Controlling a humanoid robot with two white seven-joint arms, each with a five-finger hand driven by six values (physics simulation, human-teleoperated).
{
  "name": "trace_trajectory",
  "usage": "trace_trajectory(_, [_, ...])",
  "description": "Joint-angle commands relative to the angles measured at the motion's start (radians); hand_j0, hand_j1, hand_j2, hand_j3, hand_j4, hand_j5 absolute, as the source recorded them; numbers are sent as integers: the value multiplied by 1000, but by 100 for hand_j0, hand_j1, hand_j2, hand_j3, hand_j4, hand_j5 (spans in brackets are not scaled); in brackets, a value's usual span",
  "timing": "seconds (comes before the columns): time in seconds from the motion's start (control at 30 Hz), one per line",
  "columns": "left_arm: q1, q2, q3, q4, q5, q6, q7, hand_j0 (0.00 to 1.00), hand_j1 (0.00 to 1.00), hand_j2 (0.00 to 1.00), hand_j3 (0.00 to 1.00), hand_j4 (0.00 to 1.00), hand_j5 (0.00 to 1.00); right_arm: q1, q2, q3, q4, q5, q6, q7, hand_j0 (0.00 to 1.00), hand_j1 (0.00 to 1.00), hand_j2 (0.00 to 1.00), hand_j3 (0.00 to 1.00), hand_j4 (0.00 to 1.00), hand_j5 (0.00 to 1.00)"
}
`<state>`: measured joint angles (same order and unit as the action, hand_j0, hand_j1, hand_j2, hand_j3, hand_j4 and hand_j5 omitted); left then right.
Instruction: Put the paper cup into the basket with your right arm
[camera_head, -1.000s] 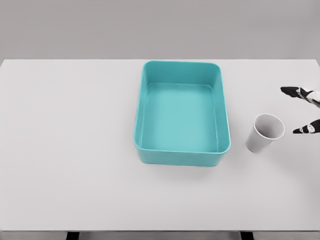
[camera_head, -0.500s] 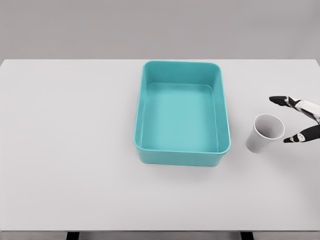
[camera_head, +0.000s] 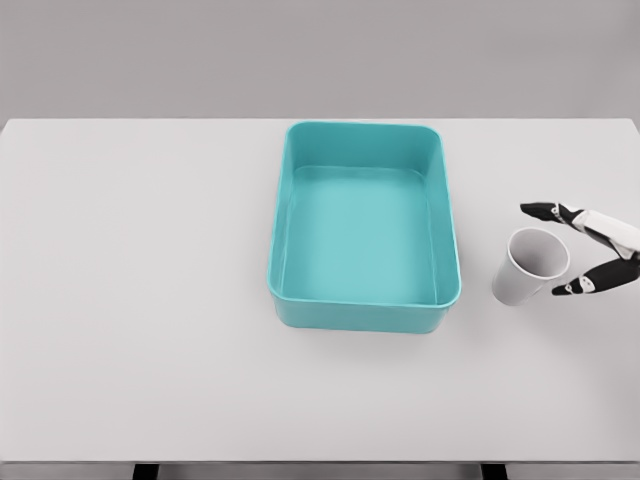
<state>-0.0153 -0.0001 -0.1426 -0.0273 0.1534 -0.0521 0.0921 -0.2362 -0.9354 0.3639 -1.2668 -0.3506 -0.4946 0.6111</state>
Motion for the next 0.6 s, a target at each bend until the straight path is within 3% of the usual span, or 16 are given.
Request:
trace_trajectory(0.0, [0,0,0,0,0,0,0,100,100,100,100,100,100,0,-3,0,-14,-8,5,0,100,100,100,100,100,100])
trace_trajectory(0.57, [0,0,0,0,0,0,0,100,100,100,100,100,100,8,6,9,-31,-11,10,0,100,100,100,100,100,100])
